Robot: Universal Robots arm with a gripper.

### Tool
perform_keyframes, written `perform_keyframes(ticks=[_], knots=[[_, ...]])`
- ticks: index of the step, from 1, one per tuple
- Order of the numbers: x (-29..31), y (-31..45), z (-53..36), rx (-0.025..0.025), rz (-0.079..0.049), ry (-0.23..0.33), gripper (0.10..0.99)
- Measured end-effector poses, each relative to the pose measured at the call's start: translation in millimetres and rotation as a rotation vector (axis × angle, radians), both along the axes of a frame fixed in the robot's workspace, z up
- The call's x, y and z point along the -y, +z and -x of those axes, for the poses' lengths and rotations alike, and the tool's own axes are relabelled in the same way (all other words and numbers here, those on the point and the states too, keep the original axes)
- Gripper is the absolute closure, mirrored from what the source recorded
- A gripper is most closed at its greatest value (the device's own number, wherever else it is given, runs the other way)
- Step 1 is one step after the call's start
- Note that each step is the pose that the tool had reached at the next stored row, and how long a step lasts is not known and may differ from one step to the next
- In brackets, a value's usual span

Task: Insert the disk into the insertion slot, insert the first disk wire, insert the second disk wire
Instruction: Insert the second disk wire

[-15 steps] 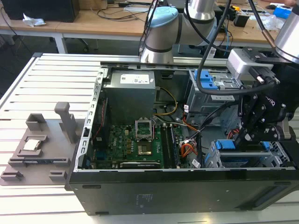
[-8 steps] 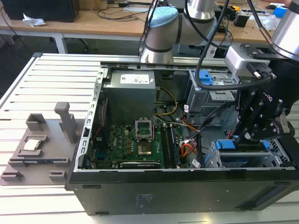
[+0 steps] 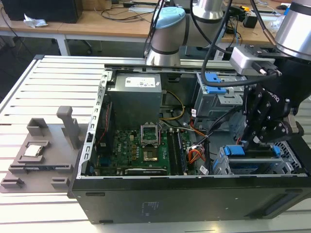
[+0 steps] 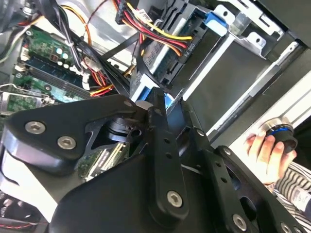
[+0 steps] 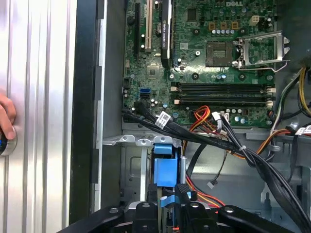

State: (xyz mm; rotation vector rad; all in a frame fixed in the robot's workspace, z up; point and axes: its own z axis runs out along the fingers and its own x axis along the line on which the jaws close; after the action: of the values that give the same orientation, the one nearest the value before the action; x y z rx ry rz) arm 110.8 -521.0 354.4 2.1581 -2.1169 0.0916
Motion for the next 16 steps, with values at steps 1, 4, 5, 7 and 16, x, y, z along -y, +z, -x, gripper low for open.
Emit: perform_keyframes(ticks=[1, 4, 5, 7, 16], knots=[[-0.2, -2.4, 0.0, 0.0000, 0.006, 0.007, 0.804], [-2.4, -7.7, 0.0, 0.0000, 0.012, 0.014, 0.804], [-2.5, -8.4, 0.0, 0.0000, 0.017, 0.015, 0.804], [-2.5, -8.7, 0.0, -0.0001, 0.033, 0.016, 0.804], [-2.6, -16.6, -1.9, -0.0001, 0.041, 0.016, 0.804]])
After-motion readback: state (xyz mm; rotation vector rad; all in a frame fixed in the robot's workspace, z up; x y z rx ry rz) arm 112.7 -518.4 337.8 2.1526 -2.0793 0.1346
